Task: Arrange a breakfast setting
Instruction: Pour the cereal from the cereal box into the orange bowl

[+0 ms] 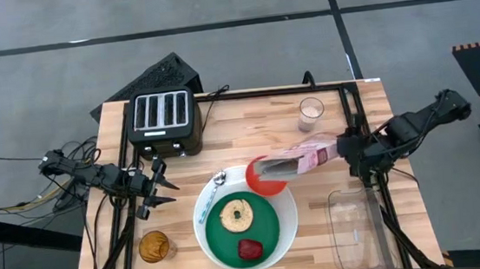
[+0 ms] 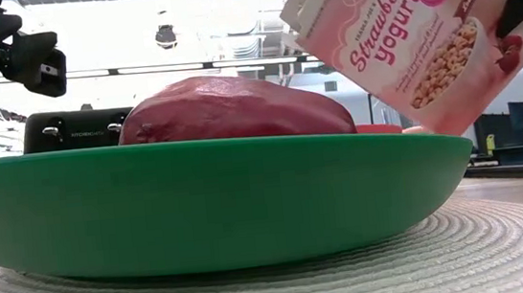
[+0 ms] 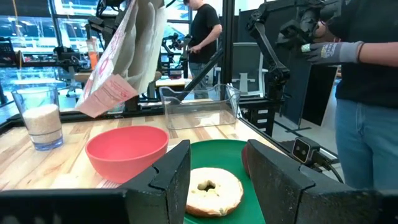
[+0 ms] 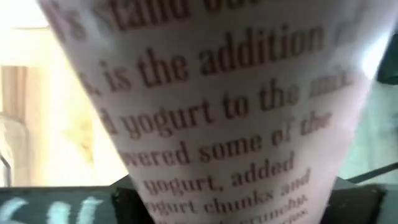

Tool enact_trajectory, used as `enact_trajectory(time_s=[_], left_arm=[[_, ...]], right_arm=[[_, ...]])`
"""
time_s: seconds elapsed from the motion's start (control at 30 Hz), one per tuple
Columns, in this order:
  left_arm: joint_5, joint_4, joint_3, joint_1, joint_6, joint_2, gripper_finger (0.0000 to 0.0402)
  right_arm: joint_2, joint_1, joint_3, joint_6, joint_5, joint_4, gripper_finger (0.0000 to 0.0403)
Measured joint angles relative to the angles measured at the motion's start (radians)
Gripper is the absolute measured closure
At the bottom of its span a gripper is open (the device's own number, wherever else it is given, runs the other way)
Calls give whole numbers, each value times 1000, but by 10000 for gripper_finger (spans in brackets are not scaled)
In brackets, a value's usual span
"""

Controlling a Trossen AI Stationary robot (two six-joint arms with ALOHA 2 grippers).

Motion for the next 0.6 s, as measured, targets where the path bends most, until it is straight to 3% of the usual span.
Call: enact_trajectory(time_s=[0.17,0.43,0.6], left_arm=[[0,0,0,0,0,0,258],[0,0,0,0,0,0,258],[0,0,0,0,0,0,258]], right_arm=[[0,25,36,0,56,-99,207],[3,31,41,-162,103,-100,206],[27,6,41,-173,138,-97,206]])
